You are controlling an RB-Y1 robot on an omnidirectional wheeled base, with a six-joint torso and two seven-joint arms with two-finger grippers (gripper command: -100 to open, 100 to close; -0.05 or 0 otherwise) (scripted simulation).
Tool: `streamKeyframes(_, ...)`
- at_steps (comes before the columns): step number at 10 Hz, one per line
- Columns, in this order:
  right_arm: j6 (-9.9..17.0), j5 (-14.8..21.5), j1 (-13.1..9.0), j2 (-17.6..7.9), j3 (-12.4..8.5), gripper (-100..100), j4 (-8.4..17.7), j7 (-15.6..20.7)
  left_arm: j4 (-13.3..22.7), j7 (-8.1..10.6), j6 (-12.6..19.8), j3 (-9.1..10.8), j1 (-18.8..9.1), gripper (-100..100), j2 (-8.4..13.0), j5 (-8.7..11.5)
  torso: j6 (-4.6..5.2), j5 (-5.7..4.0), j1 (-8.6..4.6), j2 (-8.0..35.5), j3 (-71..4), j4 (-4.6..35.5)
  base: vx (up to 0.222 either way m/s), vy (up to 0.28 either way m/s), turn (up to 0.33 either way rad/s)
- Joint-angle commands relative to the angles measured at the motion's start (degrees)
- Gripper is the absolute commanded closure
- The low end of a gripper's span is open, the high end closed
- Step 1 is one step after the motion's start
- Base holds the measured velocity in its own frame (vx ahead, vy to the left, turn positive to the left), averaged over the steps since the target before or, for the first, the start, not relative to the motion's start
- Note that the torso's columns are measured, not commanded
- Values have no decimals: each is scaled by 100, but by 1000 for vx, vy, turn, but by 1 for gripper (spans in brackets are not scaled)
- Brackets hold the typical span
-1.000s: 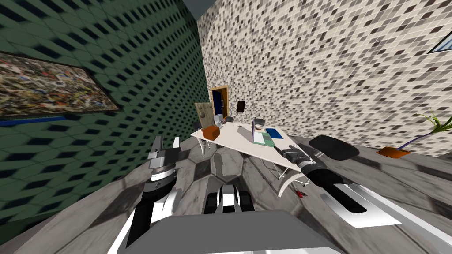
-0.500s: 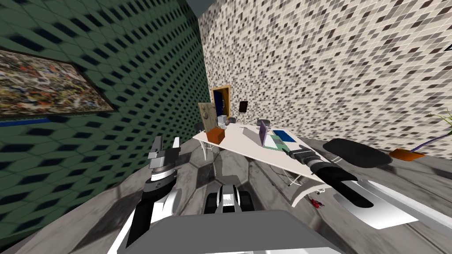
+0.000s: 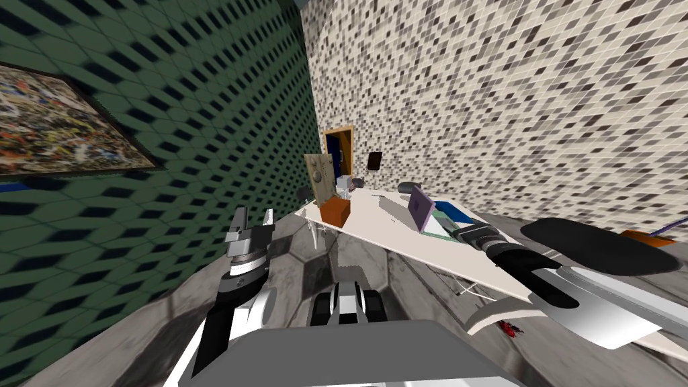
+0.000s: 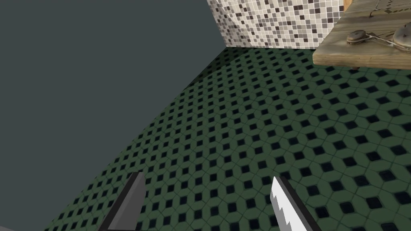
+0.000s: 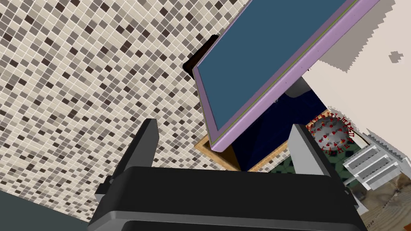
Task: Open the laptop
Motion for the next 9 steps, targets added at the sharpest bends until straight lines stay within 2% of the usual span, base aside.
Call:
streamKeyframes(1, 293, 73, 111, -416, -97, -100, 223, 375, 0, 0, 0, 0, 0, 0, 0, 0, -1, 5, 8, -21, -15, -8, 191, 148, -15)
streamKeyframes(4, 532, 134, 234, -780, -203, -100, 395, 676, -1, 0, 0, 0, 1, 0, 0, 0, -1, 3, 7, -21, -16, -8, 189, 167, -9)
streamKeyframes(6, 662, 172, 303, -987, -263, -100, 482, 835, 0, 0, 0, 0, 0, 0, 0, 0, 0, -3, -15, 6, 2, 0, 109, 113, -8)
streamKeyframes(8, 623, 136, 286, -959, -259, -100, 469, 785, 0, 0, 0, 1, -1, 0, 1, 0, 1, -6, -23, 11, 5, 2, 28, 31, 0)
streamKeyframes(9, 621, 136, 285, -958, -258, 100, 467, 784, 0, 0, 0, 1, -2, 0, 1, 0, 1, -7, -24, 7, 3, 1, 0, 0, 0)
